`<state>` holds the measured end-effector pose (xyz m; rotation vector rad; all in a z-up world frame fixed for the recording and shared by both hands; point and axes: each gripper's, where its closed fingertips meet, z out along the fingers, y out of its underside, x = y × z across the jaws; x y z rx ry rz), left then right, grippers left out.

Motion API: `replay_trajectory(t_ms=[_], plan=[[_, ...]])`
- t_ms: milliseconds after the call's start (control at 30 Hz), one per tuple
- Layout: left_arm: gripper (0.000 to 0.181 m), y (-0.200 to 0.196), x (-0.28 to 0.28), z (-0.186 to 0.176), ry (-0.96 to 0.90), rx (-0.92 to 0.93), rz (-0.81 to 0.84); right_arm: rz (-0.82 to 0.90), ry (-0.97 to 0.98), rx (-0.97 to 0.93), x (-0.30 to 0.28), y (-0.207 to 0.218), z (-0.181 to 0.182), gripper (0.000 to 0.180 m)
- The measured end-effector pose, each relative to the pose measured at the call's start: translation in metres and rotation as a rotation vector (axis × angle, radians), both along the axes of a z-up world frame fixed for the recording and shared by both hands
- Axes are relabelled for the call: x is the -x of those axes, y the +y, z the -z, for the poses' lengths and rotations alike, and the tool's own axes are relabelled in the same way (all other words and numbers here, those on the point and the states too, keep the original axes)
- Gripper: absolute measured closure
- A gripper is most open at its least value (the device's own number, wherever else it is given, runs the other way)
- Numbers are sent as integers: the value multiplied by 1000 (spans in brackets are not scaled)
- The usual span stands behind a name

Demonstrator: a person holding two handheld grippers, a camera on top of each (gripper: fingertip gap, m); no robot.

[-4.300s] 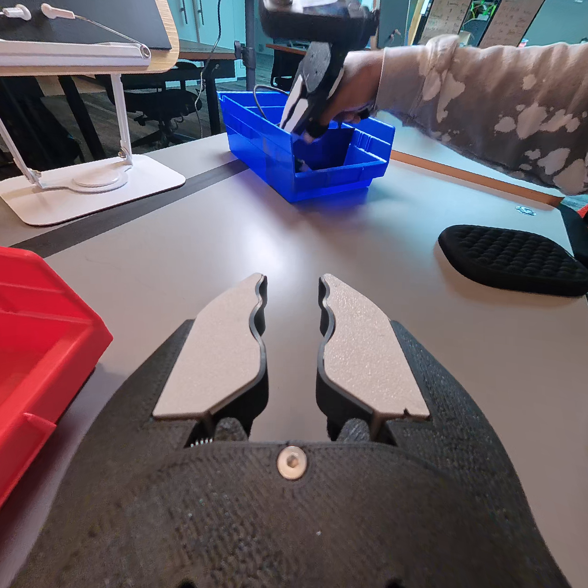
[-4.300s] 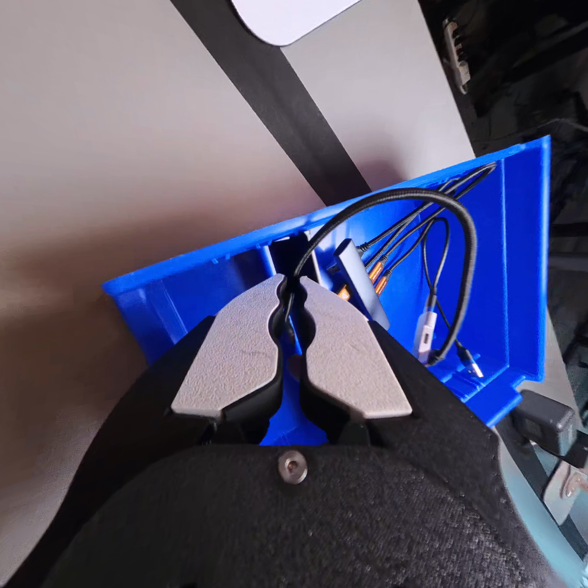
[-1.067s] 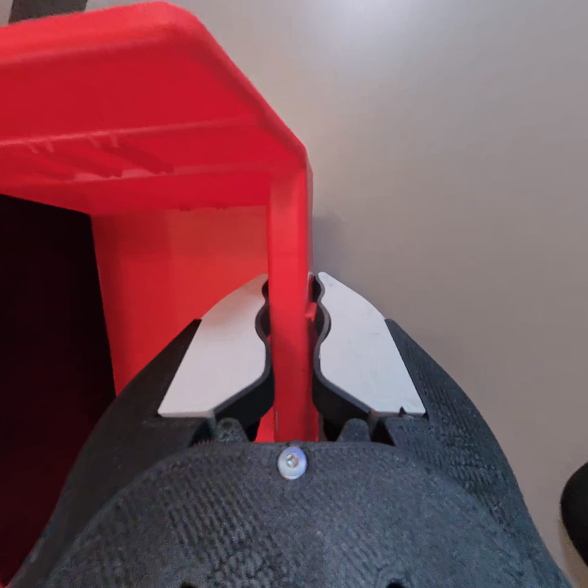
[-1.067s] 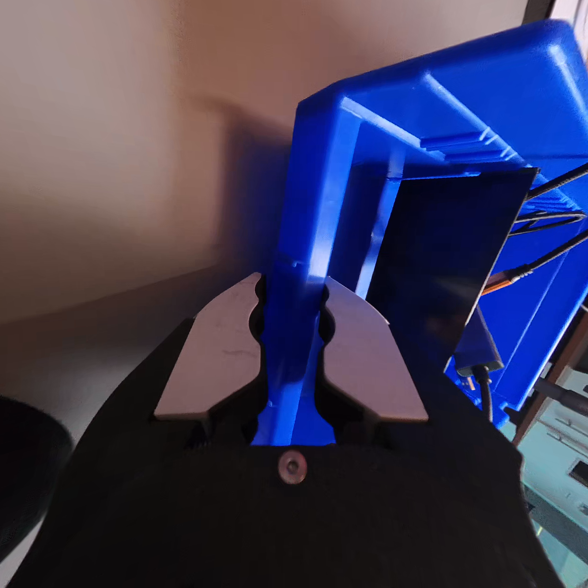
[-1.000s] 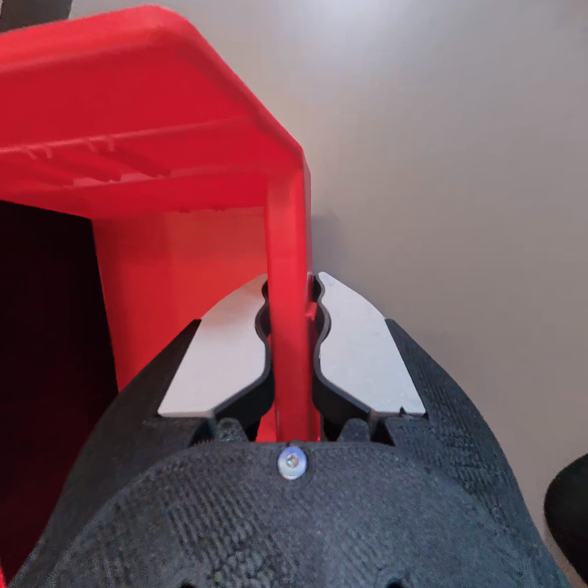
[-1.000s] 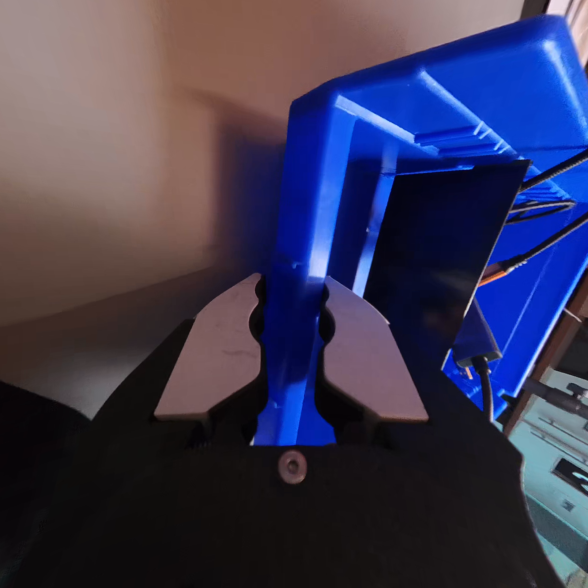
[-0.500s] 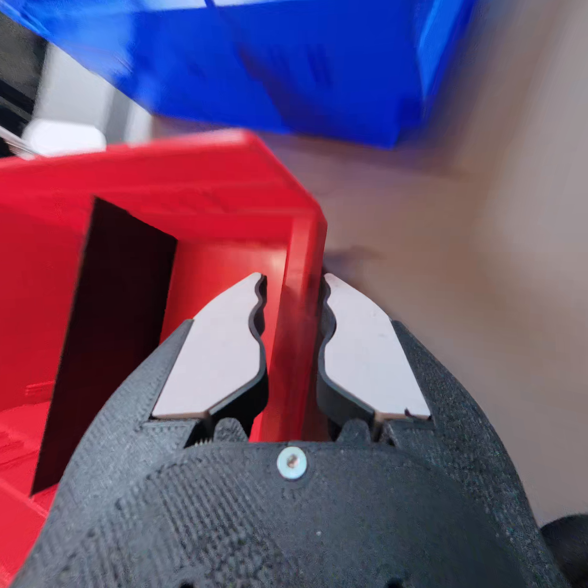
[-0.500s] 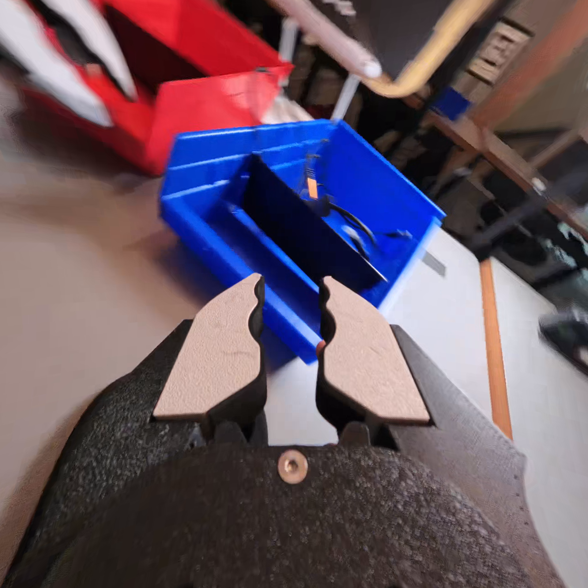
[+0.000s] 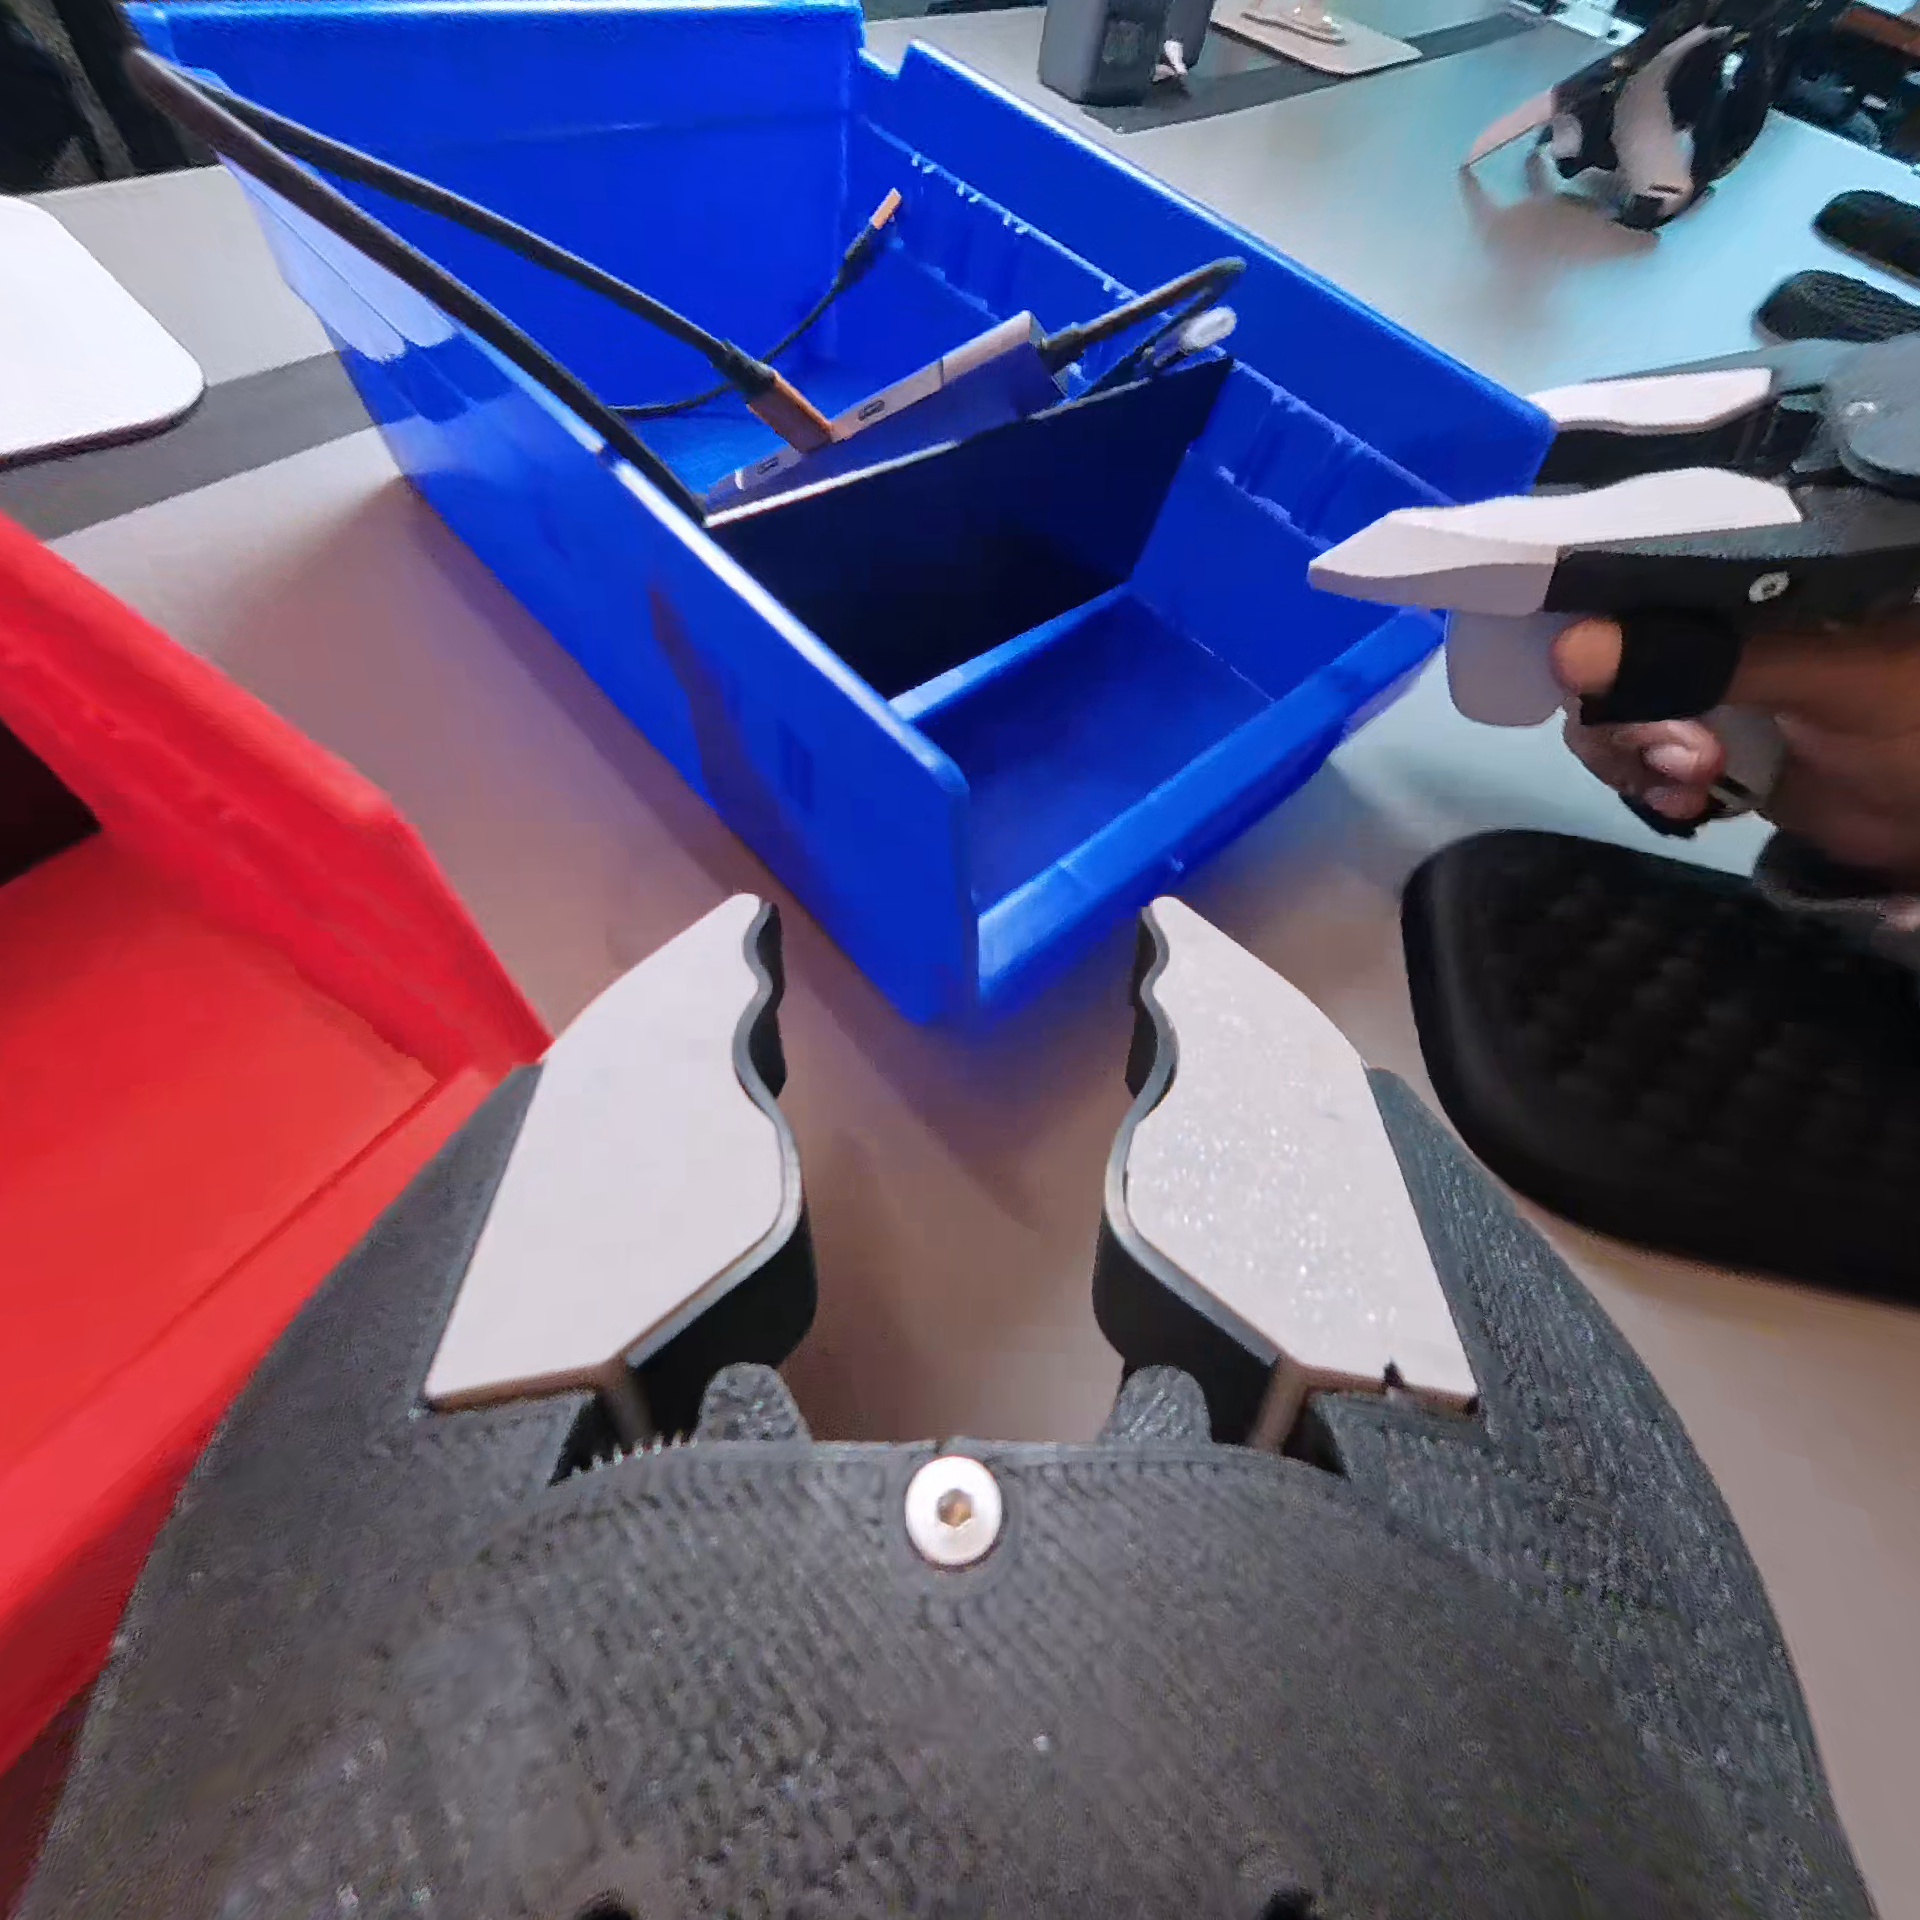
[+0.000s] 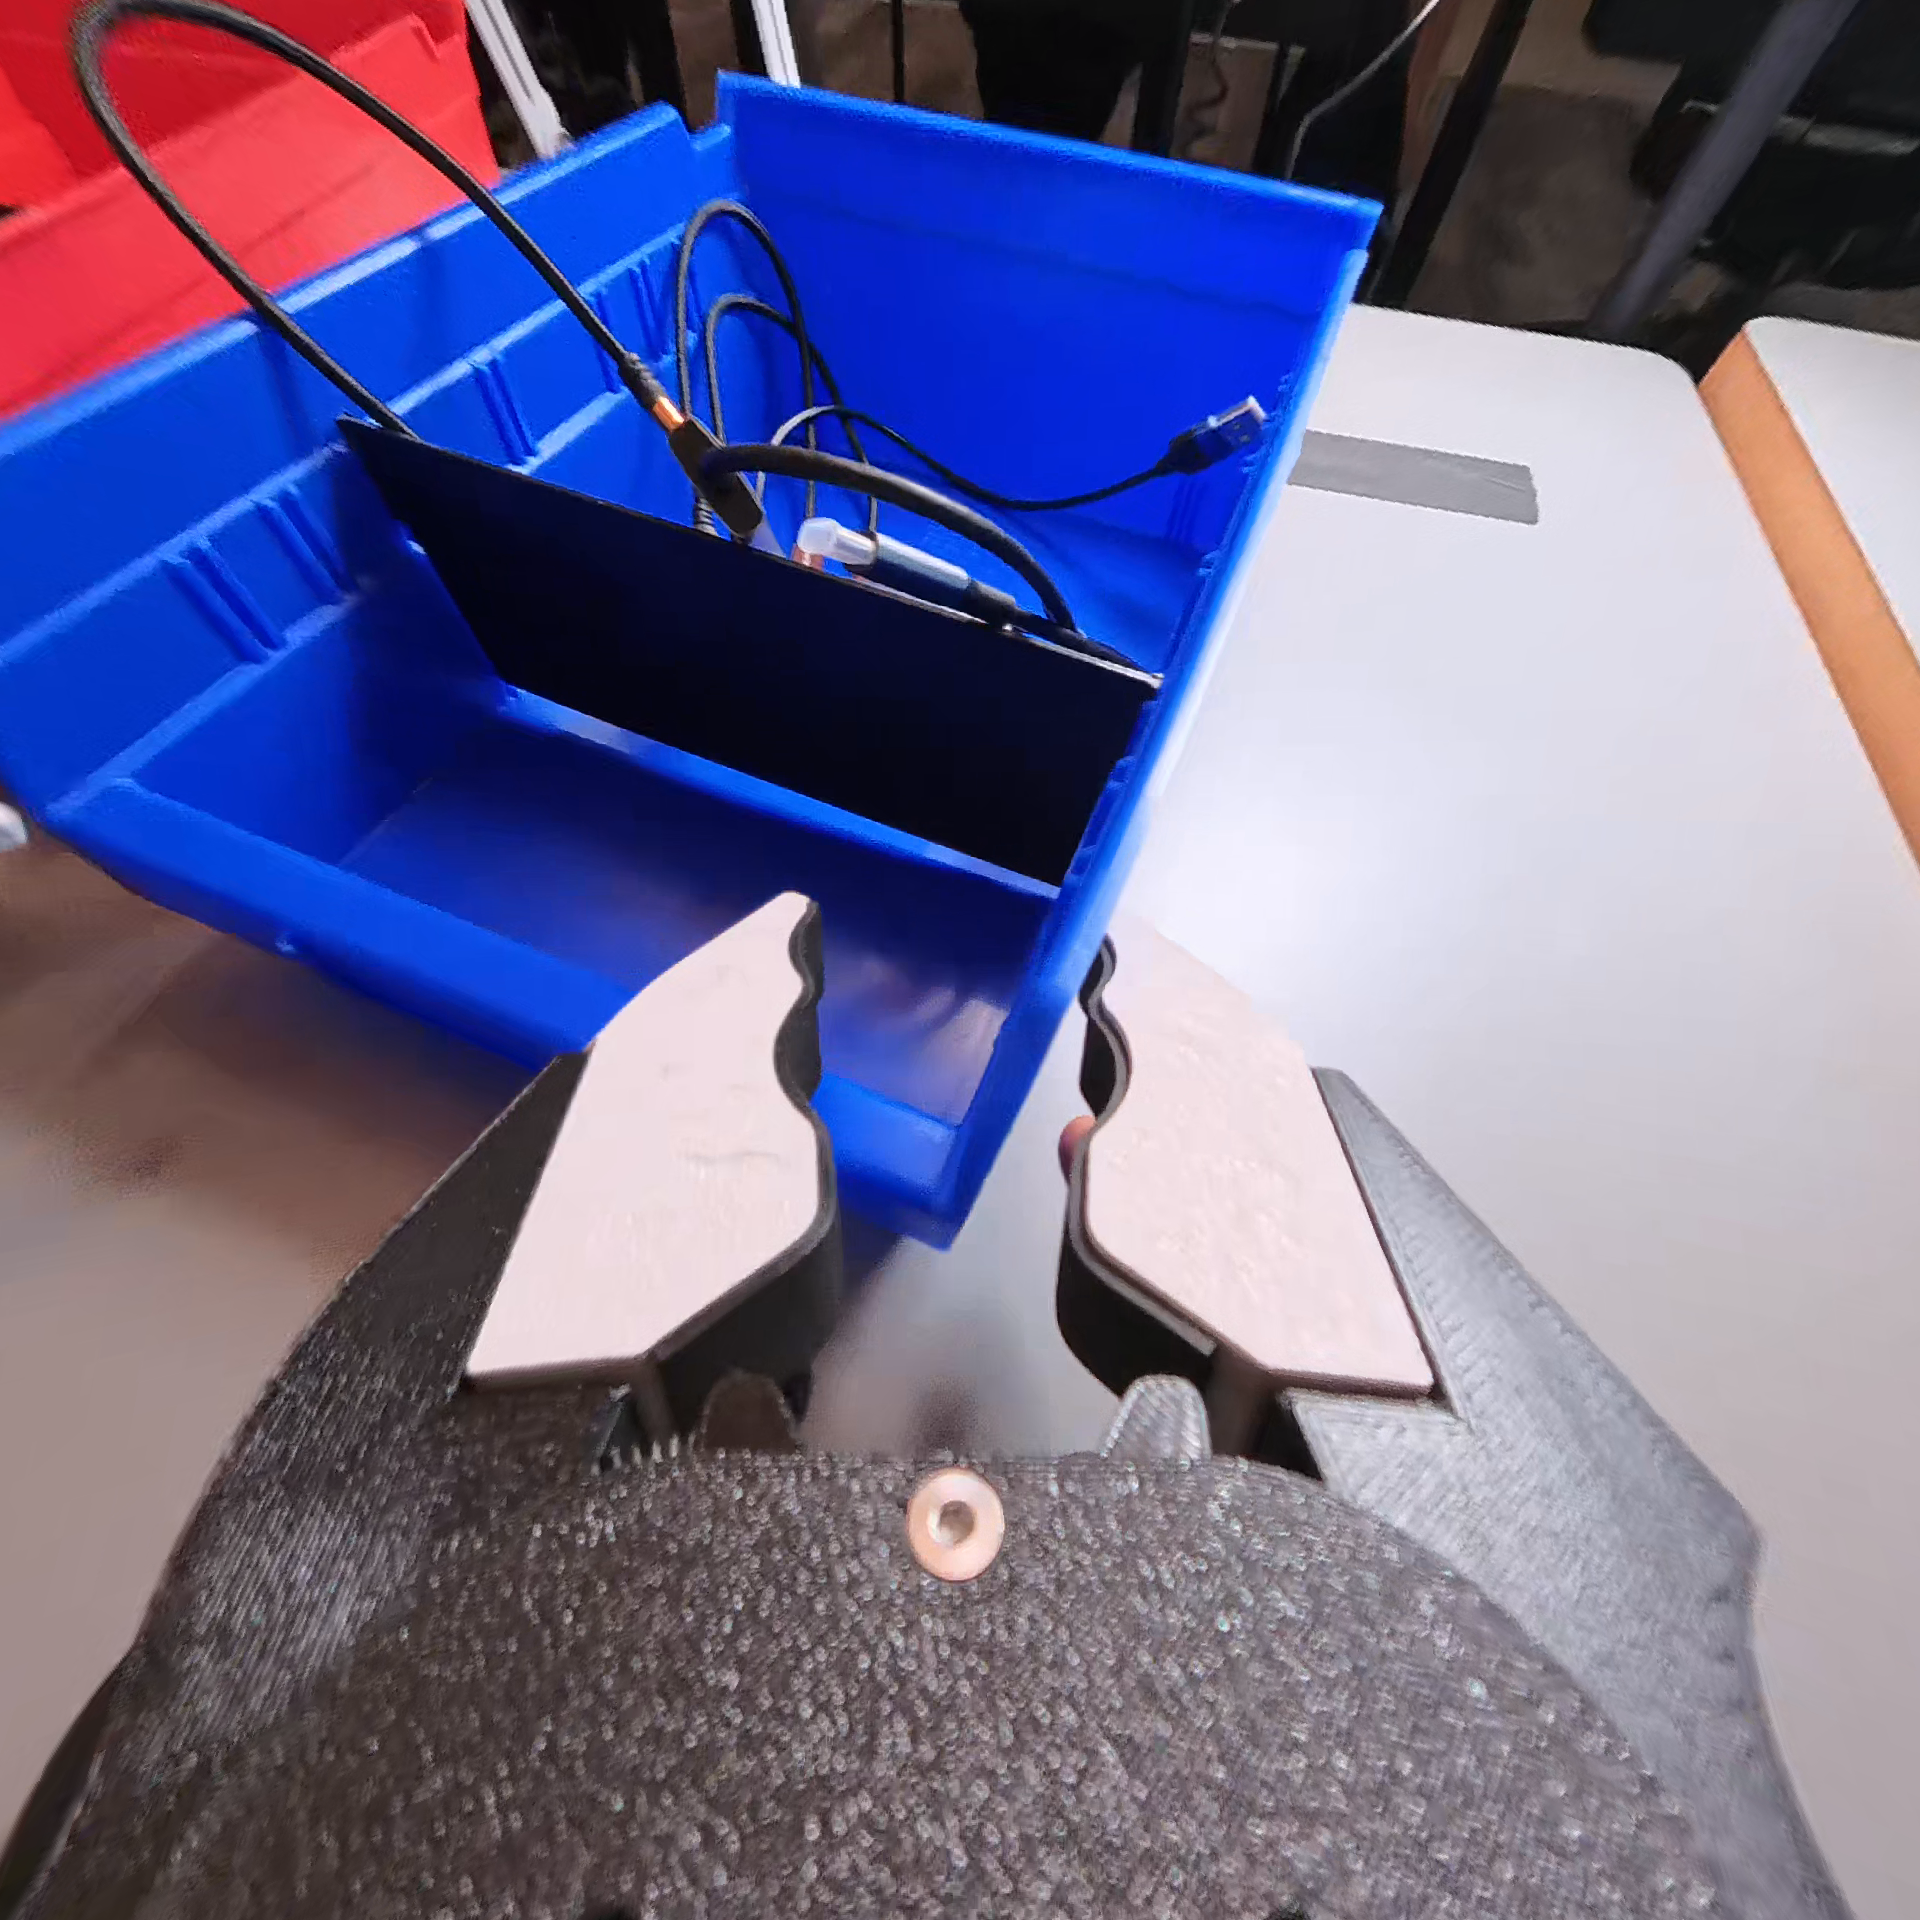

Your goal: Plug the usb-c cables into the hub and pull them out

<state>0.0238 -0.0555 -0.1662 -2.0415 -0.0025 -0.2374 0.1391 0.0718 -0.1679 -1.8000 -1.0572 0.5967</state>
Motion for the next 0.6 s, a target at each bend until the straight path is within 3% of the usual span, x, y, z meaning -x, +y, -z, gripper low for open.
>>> replay_trajectory(t_ms=[167, 267, 367, 467, 600], plan=[[129, 33, 8, -1, 25, -51, -98, 29, 10, 18, -1, 6, 8, 145], [150, 39, 20, 1, 91, -79, -190, 76, -2, -63, -8, 12, 4, 167], [155, 35, 23, -4, 51, -90, -225, 74, 1, -81, -9, 4, -2, 167], [156, 25, 21, -22, 50, -125, -215, 82, 59, -149, -12, -8, -29, 168], [155, 1, 24, -74, 69, -220, -215, 41, 148, -233, -9, -34, -92, 168]])
